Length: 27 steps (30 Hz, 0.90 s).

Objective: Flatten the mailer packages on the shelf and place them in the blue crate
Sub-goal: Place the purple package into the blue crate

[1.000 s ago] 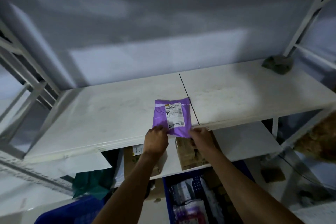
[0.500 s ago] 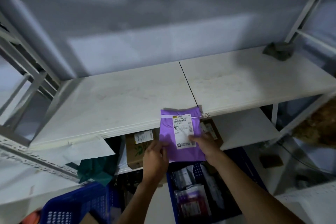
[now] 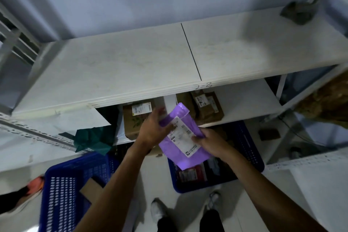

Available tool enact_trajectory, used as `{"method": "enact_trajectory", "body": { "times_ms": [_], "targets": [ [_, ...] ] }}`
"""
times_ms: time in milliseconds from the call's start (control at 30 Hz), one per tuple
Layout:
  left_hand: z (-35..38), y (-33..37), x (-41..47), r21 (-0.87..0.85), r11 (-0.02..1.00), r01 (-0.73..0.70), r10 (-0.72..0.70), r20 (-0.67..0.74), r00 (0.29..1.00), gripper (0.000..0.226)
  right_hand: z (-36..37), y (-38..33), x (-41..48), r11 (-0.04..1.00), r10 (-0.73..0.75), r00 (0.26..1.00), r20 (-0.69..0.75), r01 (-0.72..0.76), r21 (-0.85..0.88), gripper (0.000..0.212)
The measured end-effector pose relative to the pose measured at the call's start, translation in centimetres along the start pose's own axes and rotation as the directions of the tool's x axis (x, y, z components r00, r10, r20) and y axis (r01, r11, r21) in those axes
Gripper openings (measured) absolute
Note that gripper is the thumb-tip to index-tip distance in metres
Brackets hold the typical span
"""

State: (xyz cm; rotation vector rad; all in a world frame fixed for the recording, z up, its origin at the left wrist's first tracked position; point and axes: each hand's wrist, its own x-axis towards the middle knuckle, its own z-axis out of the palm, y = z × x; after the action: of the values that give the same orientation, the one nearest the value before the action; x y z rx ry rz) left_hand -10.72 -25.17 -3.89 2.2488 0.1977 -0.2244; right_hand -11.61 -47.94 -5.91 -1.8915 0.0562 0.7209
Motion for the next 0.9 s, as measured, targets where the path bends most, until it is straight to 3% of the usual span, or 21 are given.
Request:
{"method": "enact_trajectory", "body": {
  "times_ms": [100,200,333,400,467,533,633,767,900],
  "targets": [
    [0.9,0.1,0.2,0.032,0.997,0.068,-0.073,0.180,0.981,0.029,-0.3,0.5,0.1,0.993,0.013,1.000,0.023,-0.010,-0.114,0.032],
    [2.2,-1.1,-0.1,-0.146,0.964,0.222,-0.175,0.278,0.945,0.003,-1.7,1.5,0.2,0.996,0.042,0.999,-0.018,-0.043,-0.082,0.018],
    [4.2,-2.9,-1.1,-0.363,0.841,0.401,-0.278,0.344,0.897,0.014,-3.7,3.0,-0.1,0.997,0.073,0.988,-0.135,-0.074,-0.008,0.009],
    [5.5,-3.7,-1.8,-0.434,0.775,0.460,-0.348,0.316,0.883,0.018,-4.3,3.8,-0.3,0.987,0.109,0.975,-0.196,-0.082,0.140,0.010],
    [6.9,-4.6,-2.4,-0.529,0.661,0.532,-0.446,0.293,0.845,0.019,-4.5,4.9,-0.9,0.944,0.159,0.969,-0.187,-0.094,0.317,0.010],
    [8.7,-5.1,-3.0,-0.587,0.591,0.553,-0.493,0.280,0.824,0.017,-4.3,6.3,-1.3,0.918,0.198,0.973,-0.117,-0.143,0.371,0.012],
    [11.7,-5.0,-3.9,-0.612,0.546,0.573,-0.526,0.283,0.802,0.016,-3.9,9.6,-1.6,0.913,0.278,0.958,-0.071,-0.240,0.331,0.009],
    [16.3,-4.9,-3.9,-0.625,0.464,0.627,-0.570,0.332,0.752,0.014,-4.3,13.4,-1.2,0.926,0.337,0.930,-0.145,-0.299,0.230,0.009],
    [20.3,-6.2,-2.6,-0.574,0.508,0.643,-0.605,0.294,0.740,0.018,-4.7,17.0,0.4,0.929,0.360,0.914,-0.186,-0.333,0.161,0.010]
  ]
}}
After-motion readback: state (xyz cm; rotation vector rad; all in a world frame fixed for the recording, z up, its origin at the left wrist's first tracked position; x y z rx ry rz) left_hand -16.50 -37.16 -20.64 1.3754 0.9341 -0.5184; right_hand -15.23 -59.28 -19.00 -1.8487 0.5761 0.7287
